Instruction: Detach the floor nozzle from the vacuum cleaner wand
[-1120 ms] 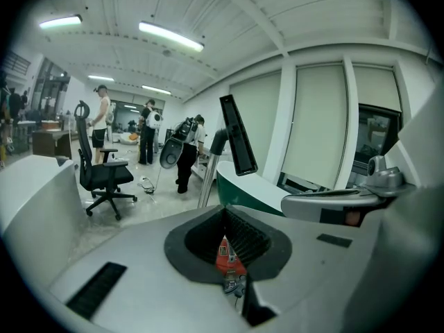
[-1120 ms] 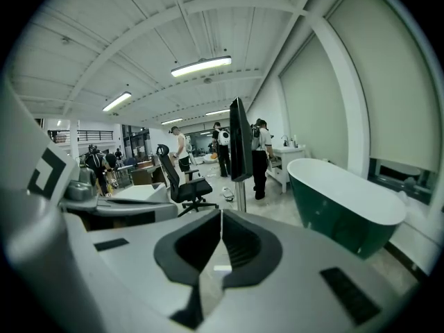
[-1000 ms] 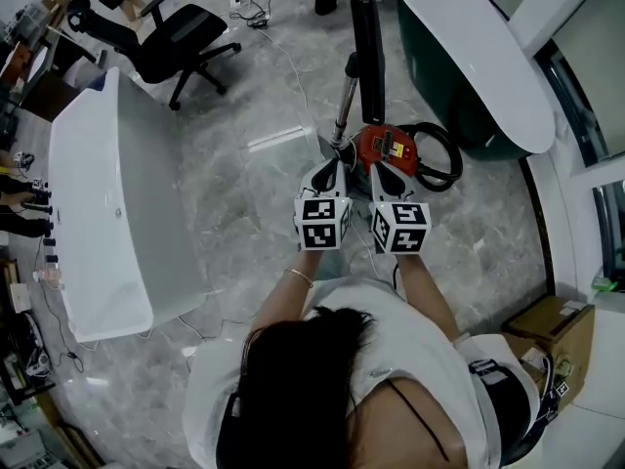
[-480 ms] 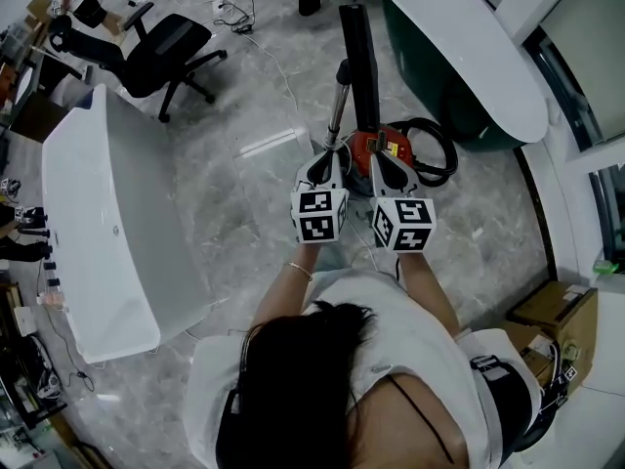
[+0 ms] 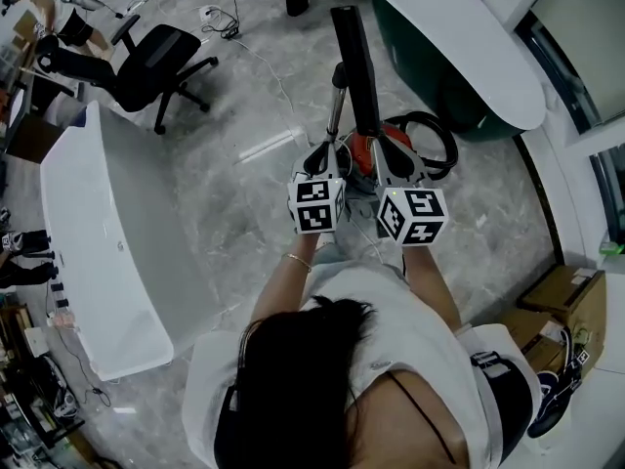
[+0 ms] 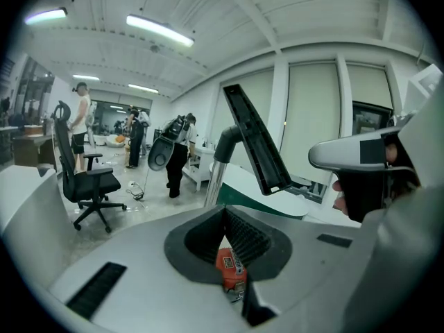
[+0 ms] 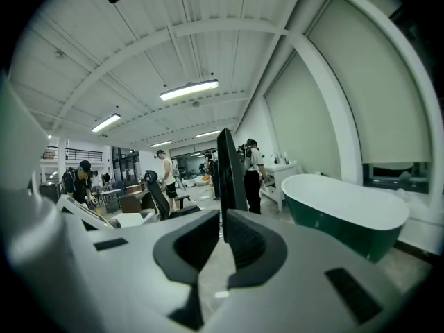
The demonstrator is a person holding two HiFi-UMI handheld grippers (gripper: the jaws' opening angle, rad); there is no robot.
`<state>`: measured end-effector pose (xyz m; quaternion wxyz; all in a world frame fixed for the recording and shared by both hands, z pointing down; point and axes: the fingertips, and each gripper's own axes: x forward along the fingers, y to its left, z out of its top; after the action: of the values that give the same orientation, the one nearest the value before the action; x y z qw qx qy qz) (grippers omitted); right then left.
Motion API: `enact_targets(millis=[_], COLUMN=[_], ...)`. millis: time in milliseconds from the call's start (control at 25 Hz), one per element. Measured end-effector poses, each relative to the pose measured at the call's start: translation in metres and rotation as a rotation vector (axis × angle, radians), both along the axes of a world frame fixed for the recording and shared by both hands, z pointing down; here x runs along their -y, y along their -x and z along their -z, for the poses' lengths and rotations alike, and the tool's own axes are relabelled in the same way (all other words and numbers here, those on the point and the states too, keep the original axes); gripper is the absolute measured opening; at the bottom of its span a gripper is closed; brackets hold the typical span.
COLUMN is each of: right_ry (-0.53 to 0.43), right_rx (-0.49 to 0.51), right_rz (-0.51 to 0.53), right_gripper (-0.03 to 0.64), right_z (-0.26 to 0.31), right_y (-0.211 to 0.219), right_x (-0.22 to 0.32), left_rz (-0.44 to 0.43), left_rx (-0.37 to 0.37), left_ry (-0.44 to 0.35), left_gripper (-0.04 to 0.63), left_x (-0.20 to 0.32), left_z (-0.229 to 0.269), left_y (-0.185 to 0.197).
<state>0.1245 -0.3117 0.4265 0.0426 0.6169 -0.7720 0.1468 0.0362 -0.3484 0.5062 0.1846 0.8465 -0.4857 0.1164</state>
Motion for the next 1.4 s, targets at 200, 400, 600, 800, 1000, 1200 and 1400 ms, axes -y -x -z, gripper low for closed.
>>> enact_targets(millis=[200,400,600,800,1000,1200,1400], right_ry=[0.006,0.005,0.010,0.009,0.031,0.075,0.098], right_rx=[0.012,0.028,-0.007,-0.031,-0.040,-0.048,-0.039], right_rz=[0.023,0.036,0.033,0.016,0.027,0.077,0.118], right_gripper=[0.137,0.180,0.227,0.258,0.267,0.282,0.291], right_z=[-0.001,-0.002,-0.001,0.003,0.001,-0.006,-0.008], right_y=[0.006,0.011,0.016,0.011,0.002,0.002,0.002], right_x=[0.010,0.020,0.034,0.045,0.053,0.062,0.073], left_rz=[-0.039,-0.073,-0.090,-0.107,-0.111,-0.115,-0.117], left_rx=[0.004,0.002,-0.006,-0.001,-0.009,-0.014,-0.006], left_ry=[0.003,0.002,-0.008,-0.002,0.009,0.024,0.023], left_gripper=[0.003,0.003,0.003,0.003,0.003,0.003,0.003], left_x=[0.012,0.025,0.040,0.046,0.047,0.047,0.054], left_z=[-0.009,-0.014,-0.014,-0.018,-0.022,-0.028,-0.027], left_y=[-0.003,-0.003,0.003,0.005,0.006,0.004,0.002])
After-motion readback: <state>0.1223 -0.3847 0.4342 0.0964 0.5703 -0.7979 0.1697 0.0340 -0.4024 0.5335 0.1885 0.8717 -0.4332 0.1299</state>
